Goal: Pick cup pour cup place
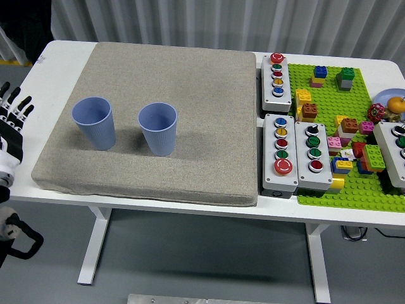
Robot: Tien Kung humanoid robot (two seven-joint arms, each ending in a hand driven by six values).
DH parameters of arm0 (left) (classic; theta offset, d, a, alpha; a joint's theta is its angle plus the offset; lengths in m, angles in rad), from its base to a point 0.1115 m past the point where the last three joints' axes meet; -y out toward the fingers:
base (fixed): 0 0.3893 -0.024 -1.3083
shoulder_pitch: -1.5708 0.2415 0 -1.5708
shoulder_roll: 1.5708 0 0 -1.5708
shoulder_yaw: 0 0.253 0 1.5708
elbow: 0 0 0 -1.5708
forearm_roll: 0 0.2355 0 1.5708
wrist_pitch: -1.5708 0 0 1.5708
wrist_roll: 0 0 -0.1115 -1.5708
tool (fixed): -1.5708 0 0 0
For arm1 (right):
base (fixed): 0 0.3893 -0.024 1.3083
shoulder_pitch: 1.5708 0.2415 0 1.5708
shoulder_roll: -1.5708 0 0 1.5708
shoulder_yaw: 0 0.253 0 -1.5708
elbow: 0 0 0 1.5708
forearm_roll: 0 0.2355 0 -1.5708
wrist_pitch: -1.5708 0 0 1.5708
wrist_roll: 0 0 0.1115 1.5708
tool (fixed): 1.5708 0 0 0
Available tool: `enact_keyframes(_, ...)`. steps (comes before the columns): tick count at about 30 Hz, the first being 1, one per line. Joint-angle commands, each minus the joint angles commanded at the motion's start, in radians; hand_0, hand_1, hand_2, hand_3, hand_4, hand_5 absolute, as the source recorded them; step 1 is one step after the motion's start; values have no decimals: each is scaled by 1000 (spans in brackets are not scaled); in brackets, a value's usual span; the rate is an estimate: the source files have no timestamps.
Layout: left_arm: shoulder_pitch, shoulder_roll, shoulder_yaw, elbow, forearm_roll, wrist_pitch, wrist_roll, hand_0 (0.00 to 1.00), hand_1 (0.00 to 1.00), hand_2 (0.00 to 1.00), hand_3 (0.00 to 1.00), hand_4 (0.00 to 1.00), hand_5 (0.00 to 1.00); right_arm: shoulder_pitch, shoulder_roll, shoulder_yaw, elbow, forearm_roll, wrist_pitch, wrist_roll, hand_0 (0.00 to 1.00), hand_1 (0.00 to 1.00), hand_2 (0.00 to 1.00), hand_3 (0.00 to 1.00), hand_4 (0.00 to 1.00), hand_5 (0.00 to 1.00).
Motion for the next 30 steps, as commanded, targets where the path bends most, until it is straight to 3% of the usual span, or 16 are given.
enact_keyframes(7,12,-11,48,-10,42,16,-11,824,811,895,897,887,998,2,0,-2,0,0,-1,0,710,650,613,580,2,81)
enact_keyframes(8,14,-14,54,-7,51,20,-14,824,812,898,903,939,742,2,0,-3,0,2,-2,1,710,650,613,580,2,79)
enact_keyframes(13,20,-34,65,21,93,22,-24,824,812,898,903,939,742,2,1,-3,0,2,-4,0,710,650,613,580,2,79)
enact_keyframes(14,21,-36,65,24,102,18,-23,827,823,917,941,958,644,2,1,-3,0,2,-5,0,709,650,613,580,2,79)
enact_keyframes(17,23,-39,64,34,129,-3,-15,827,823,917,941,958,644,1,2,-3,0,2,-5,-1,709,650,613,580,2,79)
enact_keyframes(19,28,-41,59,42,156,-45,-1,827,823,917,941,958,644,0,4,-2,0,-1,-5,-3,709,650,613,580,2,79)
enact_keyframes(20,28,-41,59,43,163,-54,2,890,875,998,998,940,316,-1,4,-3,0,-2,-5,-3,710,650,613,580,2,79)
enact_keyframes(25,22,-42,66,56,222,-101,21,890,875,998,998,940,316,-3,5,-3,0,-7,-5,-5,710,650,613,580,2,79)
enact_keyframes(26,21,-43,68,58,228,-108,24,905,891,998,998,903,216,-3,5,-3,0,-8,-5,-6,710,650,613,580,2,80)
enact_keyframes(30,18,-43,74,69,248,-133,37,905,891,998,998,903,216,-6,5,-3,0,-8,-6,-6,710,650,613,580,2,80)
